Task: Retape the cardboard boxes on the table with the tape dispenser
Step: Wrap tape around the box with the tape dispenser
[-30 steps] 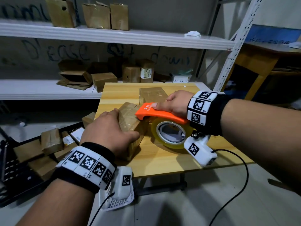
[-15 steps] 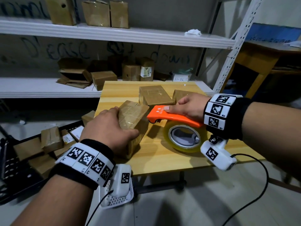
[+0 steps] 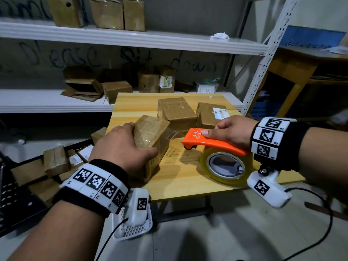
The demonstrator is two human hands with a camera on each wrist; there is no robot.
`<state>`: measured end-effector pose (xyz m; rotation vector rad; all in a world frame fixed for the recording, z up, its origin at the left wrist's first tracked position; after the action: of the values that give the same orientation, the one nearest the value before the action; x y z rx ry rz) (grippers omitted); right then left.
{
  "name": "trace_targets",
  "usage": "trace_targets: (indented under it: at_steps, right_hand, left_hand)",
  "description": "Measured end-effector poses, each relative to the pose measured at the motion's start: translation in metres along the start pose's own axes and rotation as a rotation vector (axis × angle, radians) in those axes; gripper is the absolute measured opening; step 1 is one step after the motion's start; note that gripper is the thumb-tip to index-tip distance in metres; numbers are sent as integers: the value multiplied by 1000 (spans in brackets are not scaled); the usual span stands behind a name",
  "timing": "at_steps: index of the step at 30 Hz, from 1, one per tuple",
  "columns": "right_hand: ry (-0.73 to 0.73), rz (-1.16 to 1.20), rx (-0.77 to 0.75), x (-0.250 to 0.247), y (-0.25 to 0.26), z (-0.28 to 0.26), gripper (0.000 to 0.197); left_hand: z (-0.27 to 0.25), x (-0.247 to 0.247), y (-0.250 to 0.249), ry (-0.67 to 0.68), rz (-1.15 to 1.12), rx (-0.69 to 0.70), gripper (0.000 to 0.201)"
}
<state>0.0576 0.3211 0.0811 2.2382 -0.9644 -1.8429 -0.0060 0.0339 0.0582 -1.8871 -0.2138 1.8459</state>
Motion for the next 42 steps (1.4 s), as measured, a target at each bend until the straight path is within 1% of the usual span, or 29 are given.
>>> trace_targets:
  at_steps: [4,10,14,22,26,28,31,34,37,40,42]
  right_hand:
    - [5,0,-13,-2,-1,-2,56]
    - [18,-17,10,2,-4,-3,59]
    - [21,-21,-4,3,-3,-8,58]
    - [41,1,9,0,-6,-15,57]
    - [47,-3,25,-3,-16,-16,55]
    - [61,-8,42,-3,-24,-19,60]
    - [74,18,52,-6,-35,-21,73]
    - [80,46,75,-6,-40,-23,73]
    - [72,23,80,-4,-38,-21,66]
    - [57,27,73,-6,-31,-19,58]
    - [68,36,69,-8,-24,-20,64]
  left_hand:
    - [0,0,0,-5,5,5,92]
    - [0,1,2,-13,-1,-4,93]
    - [0,1,2,-13,-7,1,90]
    - [-1,1,0,-12,-6,9,91]
    - [-1,2,0,-23,7,11,90]
    - [-1,2,-1,-27,3,17,89]
    - [-2,2,-3,-31,4,24,89]
    - [-2,4,-4,-28,-4,17,89]
    - [-3,1,-2,-15,-89,-12,86]
    - [-3,1,5,19,-350,-81,76]
    - [-1,3,12,44,-504,-120,73]
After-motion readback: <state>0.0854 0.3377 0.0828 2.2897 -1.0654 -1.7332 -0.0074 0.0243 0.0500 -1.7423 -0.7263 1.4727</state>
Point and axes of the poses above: each hand's wrist, its own z-axis towards the middle knuckle, its own x-axis out of the palm, y = z × x, the point moved 5 cm from there along z, towards the middle knuckle
